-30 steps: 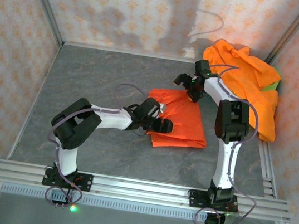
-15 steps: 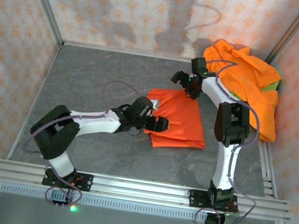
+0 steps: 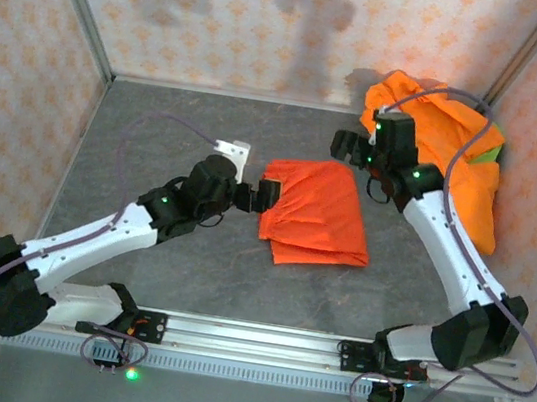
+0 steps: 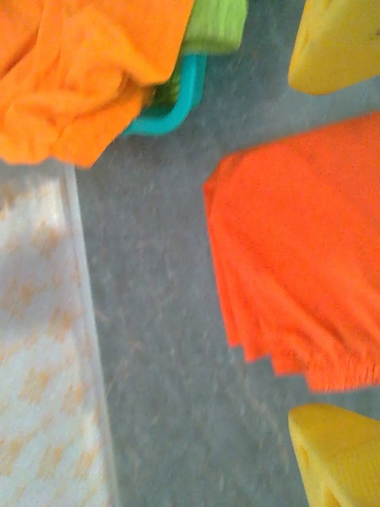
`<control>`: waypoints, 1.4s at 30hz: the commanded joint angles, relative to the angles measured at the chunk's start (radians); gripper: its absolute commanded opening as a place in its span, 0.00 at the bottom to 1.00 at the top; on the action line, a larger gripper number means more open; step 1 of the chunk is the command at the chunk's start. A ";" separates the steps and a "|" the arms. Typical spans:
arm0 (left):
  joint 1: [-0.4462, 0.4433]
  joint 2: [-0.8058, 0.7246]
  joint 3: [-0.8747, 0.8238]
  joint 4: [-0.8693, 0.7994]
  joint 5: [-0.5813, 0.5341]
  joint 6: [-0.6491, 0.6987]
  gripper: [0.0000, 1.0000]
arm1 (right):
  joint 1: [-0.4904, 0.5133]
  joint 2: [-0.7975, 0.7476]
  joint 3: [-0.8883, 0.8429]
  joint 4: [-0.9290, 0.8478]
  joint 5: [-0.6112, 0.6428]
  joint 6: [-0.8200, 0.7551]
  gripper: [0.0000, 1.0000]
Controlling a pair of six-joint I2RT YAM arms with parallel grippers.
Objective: Fold and stack the shorts
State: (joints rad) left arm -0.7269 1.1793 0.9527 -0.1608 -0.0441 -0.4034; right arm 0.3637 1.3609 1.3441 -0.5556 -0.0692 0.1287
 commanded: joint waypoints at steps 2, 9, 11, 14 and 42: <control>-0.008 -0.049 -0.015 -0.120 -0.198 0.053 1.00 | -0.042 -0.082 -0.164 -0.005 0.038 -0.058 0.99; -0.008 -0.053 -0.019 -0.163 -0.193 0.047 1.00 | -0.133 -0.077 -0.283 0.016 -0.096 -0.058 0.96; -0.006 -0.046 -0.022 -0.172 -0.197 0.040 1.00 | -0.160 -0.024 -0.274 -0.007 -0.138 -0.054 0.94; 0.020 -0.023 -0.016 -0.190 -0.112 0.046 1.00 | -0.177 0.057 -0.251 -0.034 -0.175 -0.064 0.91; 0.055 -0.186 -0.157 -0.037 -0.210 0.020 1.00 | -0.180 0.493 -0.109 -0.065 -0.152 -0.119 0.20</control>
State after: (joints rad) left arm -0.6842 1.0203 0.8120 -0.2375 -0.2169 -0.3756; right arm 0.1879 1.8484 1.2293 -0.6022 -0.2543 0.0135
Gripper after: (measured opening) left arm 0.998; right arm 0.220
